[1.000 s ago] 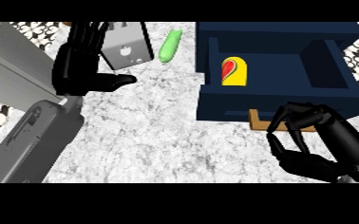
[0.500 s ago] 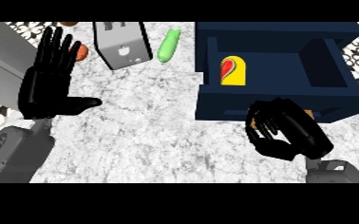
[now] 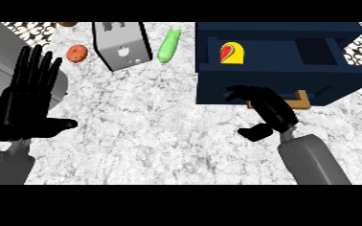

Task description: Pick up the cup, place it into the drawer and close the drawer

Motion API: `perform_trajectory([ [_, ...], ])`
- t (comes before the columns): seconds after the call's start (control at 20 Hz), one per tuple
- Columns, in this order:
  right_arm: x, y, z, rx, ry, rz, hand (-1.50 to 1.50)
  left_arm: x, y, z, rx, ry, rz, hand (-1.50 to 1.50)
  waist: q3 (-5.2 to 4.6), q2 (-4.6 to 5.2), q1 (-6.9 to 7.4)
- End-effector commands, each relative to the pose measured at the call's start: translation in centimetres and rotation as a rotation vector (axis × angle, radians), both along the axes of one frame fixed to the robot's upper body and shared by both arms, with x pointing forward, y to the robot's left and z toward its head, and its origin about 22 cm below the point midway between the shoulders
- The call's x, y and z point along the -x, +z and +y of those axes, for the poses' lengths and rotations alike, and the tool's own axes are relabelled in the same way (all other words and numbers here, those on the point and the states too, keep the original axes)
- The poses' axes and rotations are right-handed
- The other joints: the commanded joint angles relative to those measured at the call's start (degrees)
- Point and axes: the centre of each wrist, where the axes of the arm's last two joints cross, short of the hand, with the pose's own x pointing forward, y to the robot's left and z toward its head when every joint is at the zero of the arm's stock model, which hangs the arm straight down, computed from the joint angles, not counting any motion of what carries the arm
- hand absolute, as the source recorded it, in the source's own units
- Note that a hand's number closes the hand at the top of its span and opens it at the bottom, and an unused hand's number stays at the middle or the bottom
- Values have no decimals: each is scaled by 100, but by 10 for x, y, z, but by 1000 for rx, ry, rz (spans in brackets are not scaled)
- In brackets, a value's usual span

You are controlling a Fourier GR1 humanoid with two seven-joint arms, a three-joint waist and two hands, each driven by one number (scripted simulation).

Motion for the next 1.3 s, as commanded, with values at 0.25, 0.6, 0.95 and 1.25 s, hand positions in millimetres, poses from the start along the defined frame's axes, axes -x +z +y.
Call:
perform_trajectory([
  [0.25, -55, -25, 7, 37, -21, 57, -150, 22, -4, 15, 11, -1, -7, -150, 3, 2, 15],
  [0.6, -95, -15, -18, -53, -34, 90, -150, 19, -14, 23, 20, -41, -10, -150, 8, 61, 127],
  [0.95, -113, 4, -40, -24, -35, 111, -150, 25, -23, 30, 12, -50, 5, -150, 10, 98, 228],
  [1.25, -121, 22, -61, -38, -83, 110, -150, 14, -16, 16, 14, -83, -13, -150, 18, 162, 347],
])
